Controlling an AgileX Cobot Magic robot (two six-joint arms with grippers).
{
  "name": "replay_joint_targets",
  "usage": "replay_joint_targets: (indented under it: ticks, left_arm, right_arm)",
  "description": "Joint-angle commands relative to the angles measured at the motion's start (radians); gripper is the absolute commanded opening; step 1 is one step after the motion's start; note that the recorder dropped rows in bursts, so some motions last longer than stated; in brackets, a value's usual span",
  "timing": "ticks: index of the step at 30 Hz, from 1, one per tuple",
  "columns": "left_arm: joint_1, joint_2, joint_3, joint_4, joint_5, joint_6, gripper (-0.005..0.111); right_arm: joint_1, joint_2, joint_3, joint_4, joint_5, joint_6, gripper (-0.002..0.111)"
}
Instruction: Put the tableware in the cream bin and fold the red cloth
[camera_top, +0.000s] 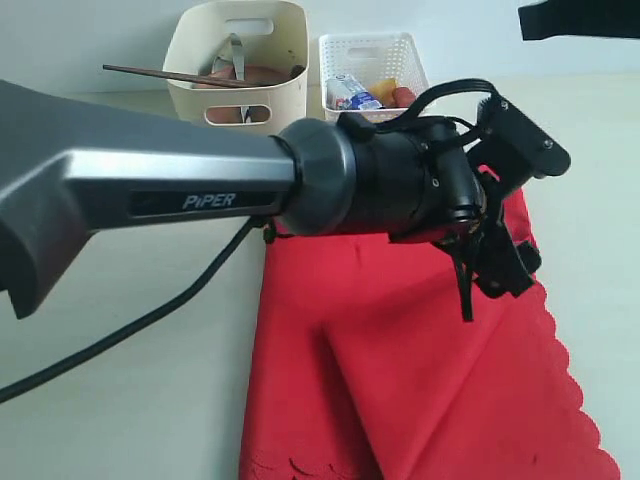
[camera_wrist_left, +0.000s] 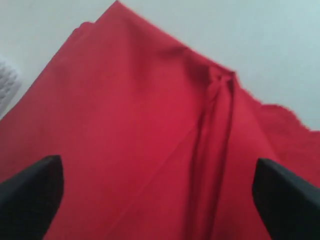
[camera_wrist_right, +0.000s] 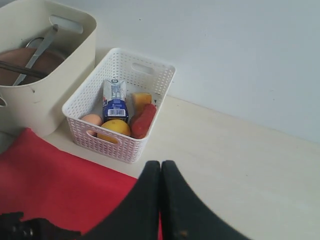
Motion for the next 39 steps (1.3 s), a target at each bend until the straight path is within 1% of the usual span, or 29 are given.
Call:
replay_joint_targets:
  ticks: [1, 2, 3, 4, 5, 6, 7, 8, 10, 12, 16, 19, 21, 22, 23, 24, 26, 27, 28, 29, 30, 31, 32, 33, 34, 35, 36, 37, 39]
  left_arm:
    - [0.007, -0.061, 0.009, 0.065, 0.242, 0.022, 0.068]
    - [0.019, -0.092, 0.052, 0.061, 0.269, 0.022, 0.033]
    - [0.021, -0.109, 0.089, 0.061, 0.269, 0.022, 0.012]
    - [0.021, -0.144, 0.177, 0.076, 0.259, 0.025, 0.002]
    - [0.021, -0.166, 0.225, 0.078, 0.244, 0.015, 0.002]
    - [0.021, -0.203, 0.313, 0.075, 0.188, -0.013, 0.001]
    - [0.021, -0.22, 0.36, 0.073, 0.148, -0.031, 0.0]
    - [0.021, -0.243, 0.434, 0.068, 0.072, -0.054, 0.0]
    - [0.021, -0.248, 0.519, 0.064, -0.022, -0.078, 0.0]
    - [0.019, -0.243, 0.568, 0.059, -0.048, -0.085, 0.0]
    - [0.014, -0.243, 0.604, 0.057, -0.051, -0.09, 0.0]
    - [-0.011, -0.243, 0.613, 0.057, -0.138, -0.09, 0.0]
    - [-0.059, -0.248, 0.613, 0.057, -0.269, -0.09, 0.0]
    - [-0.116, -0.254, 0.607, 0.057, -0.338, -0.09, 0.0]
    - [-0.148, -0.255, 0.598, 0.065, -0.365, -0.084, 0.0]
    - [-0.209, -0.263, 0.574, 0.103, -0.37, -0.062, 0.0]
    - [-0.275, -0.289, 0.544, 0.17, -0.306, -0.055, 0.0]
    - [-0.288, -0.302, 0.534, 0.173, -0.255, -0.055, 0.0]
    - [-0.29, -0.322, 0.529, 0.173, -0.174, -0.062, 0.0]
    - [-0.28, -0.338, 0.529, 0.173, -0.061, -0.078, 0.0]
    - [-0.273, -0.348, 0.529, 0.178, 0.001, -0.102, 0.0]
    - [-0.263, -0.364, 0.545, 0.212, 0.099, -0.161, 0.0]
    - [-0.261, -0.379, 0.566, 0.255, 0.144, -0.213, 0.0]
    - [-0.26, -0.421, 0.624, 0.381, 0.187, -0.37, 0.0]
    - [-0.26, -0.451, 0.664, 0.445, 0.206, -0.453, 0.0]
    - [-0.26, -0.513, 0.749, 0.527, 0.231, -0.596, 0.0]
    - [-0.26, -0.554, 0.793, 0.558, 0.249, -0.659, 0.0]
    - [-0.26, -0.634, 0.876, 0.606, 0.275, -0.774, 0.0]
    - [-0.262, -0.737, 0.976, 0.678, 0.283, -0.916, 0.0]
  right_arm:
    - [-0.001, 0.001, 0.002, -0.003, 0.008, 0.006, 0.0]
    - [-0.001, 0.001, 0.002, -0.003, 0.016, 0.006, 0.0]
    - [-0.001, 0.001, 0.002, -0.001, 0.021, 0.006, 0.0]
    - [-0.001, 0.001, 0.002, 0.004, 0.025, 0.006, 0.0]
    - [-0.001, 0.001, 0.002, 0.006, 0.024, 0.006, 0.0]
    - [-0.001, 0.003, 0.002, 0.012, 0.024, 0.006, 0.0]
    - [-0.001, 0.005, 0.002, 0.012, 0.024, 0.006, 0.0]
    - [-0.001, 0.005, 0.002, 0.017, 0.024, 0.006, 0.0]
    - [-0.001, 0.005, 0.002, 0.042, 0.024, 0.006, 0.0]
    - [-0.001, 0.005, 0.002, 0.056, 0.024, 0.006, 0.0]
    - [-0.001, 0.005, 0.002, 0.065, 0.022, 0.006, 0.0]
    - [-0.001, 0.005, 0.002, 0.079, 0.021, 0.006, 0.0]
    - [-0.001, 0.005, 0.002, 0.08, 0.019, 0.006, 0.0]
    - [-0.001, 0.005, 0.002, 0.08, 0.019, 0.006, 0.0]
    - [-0.001, 0.005, 0.002, 0.08, 0.019, 0.002, 0.0]
    - [-0.001, 0.005, 0.002, 0.08, 0.019, 0.002, 0.0]
    - [-0.001, 0.005, 0.002, 0.08, 0.019, 0.002, 0.0]
    - [-0.001, 0.005, 0.002, 0.08, 0.019, 0.002, 0.0]
    - [-0.001, 0.005, 0.002, 0.083, 0.019, 0.003, 0.0]
    - [-0.001, 0.005, 0.002, 0.083, 0.021, 0.003, 0.0]
    - [-0.001, 0.005, 0.002, 0.083, 0.021, 0.003, 0.0]
    - [-0.001, 0.005, 0.002, 0.083, 0.027, 0.003, 0.0]
    - [-0.001, 0.005, 0.002, 0.083, 0.034, 0.003, 0.0]
    - [-0.001, 0.005, 0.002, 0.083, 0.058, 0.003, 0.0]
    - [-0.001, 0.005, 0.002, 0.085, 0.074, 0.003, 0.0]
    - [-0.001, 0.005, 0.002, 0.145, 0.114, 0.003, 0.0]
    - [-0.001, 0.01, 0.002, 0.197, 0.127, 0.003, 0.0]
    - [0.001, 0.024, 0.002, 0.278, 0.143, -0.03, 0.0]
    - [0.001, 0.055, 0.002, 0.378, 0.145, -0.165, 0.0]
